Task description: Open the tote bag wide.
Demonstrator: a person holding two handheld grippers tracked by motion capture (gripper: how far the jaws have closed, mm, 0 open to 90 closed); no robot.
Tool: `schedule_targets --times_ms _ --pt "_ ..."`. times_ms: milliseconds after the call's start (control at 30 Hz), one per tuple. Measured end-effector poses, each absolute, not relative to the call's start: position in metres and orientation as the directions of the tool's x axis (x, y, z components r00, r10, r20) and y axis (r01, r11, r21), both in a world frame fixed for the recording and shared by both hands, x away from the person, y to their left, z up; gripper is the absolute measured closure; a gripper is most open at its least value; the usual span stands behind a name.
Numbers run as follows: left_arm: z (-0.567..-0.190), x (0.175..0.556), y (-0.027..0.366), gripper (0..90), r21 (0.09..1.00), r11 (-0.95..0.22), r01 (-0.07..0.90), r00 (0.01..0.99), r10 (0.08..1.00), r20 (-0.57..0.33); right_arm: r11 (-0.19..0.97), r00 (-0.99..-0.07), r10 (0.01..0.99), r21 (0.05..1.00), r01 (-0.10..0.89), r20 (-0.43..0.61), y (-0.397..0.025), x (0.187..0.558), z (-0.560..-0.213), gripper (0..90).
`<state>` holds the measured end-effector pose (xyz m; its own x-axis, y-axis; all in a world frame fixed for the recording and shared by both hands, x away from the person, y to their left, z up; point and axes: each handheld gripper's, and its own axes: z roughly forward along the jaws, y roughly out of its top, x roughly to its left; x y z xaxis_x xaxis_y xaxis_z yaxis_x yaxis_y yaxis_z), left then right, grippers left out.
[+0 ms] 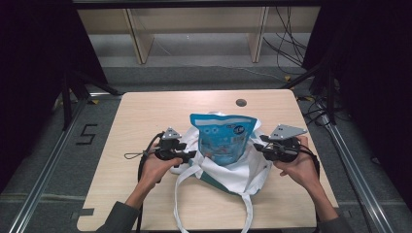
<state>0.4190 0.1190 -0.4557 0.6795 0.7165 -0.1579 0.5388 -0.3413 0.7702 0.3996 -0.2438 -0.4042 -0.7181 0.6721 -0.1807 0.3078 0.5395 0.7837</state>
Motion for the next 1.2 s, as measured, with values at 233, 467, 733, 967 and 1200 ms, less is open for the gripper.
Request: schedule_targets --times_ms 233,467,733,967,1200 --pt "-0.470 0.424 0.104 45.3 0.748 -0.333 0.574 0.655 0.735 -0.175 0.553 -0.730 0.661 0.771 0.315 -0.176 -0.239 0.407 -0.411 61.4" --pt "-0.490 0.420 0.088 68.6 0.730 -0.469 0.497 0.694 0.720 -0.010 0.575 -0.702 0.675 0.760 0.305 -0.229 -0.238 0.417 -0.414 84.3" --pt "-0.496 0.414 0.094 77.3 0.713 -0.532 0.456 0.726 0.686 0.048 0.548 -0.558 0.772 0.764 0.341 -0.305 -0.251 0.464 -0.439 88.8" --pt "-0.498 0.413 0.094 77.7 0.707 -0.539 0.458 0.726 0.686 0.053 0.551 -0.561 0.786 0.704 0.448 -0.259 -0.257 0.489 -0.490 88.7" --pt "-0.484 0.414 0.100 59.4 0.741 -0.497 0.451 0.722 0.691 0.025 0.440 -0.545 0.825 0.775 0.454 -0.149 -0.270 0.488 -0.482 78.9"
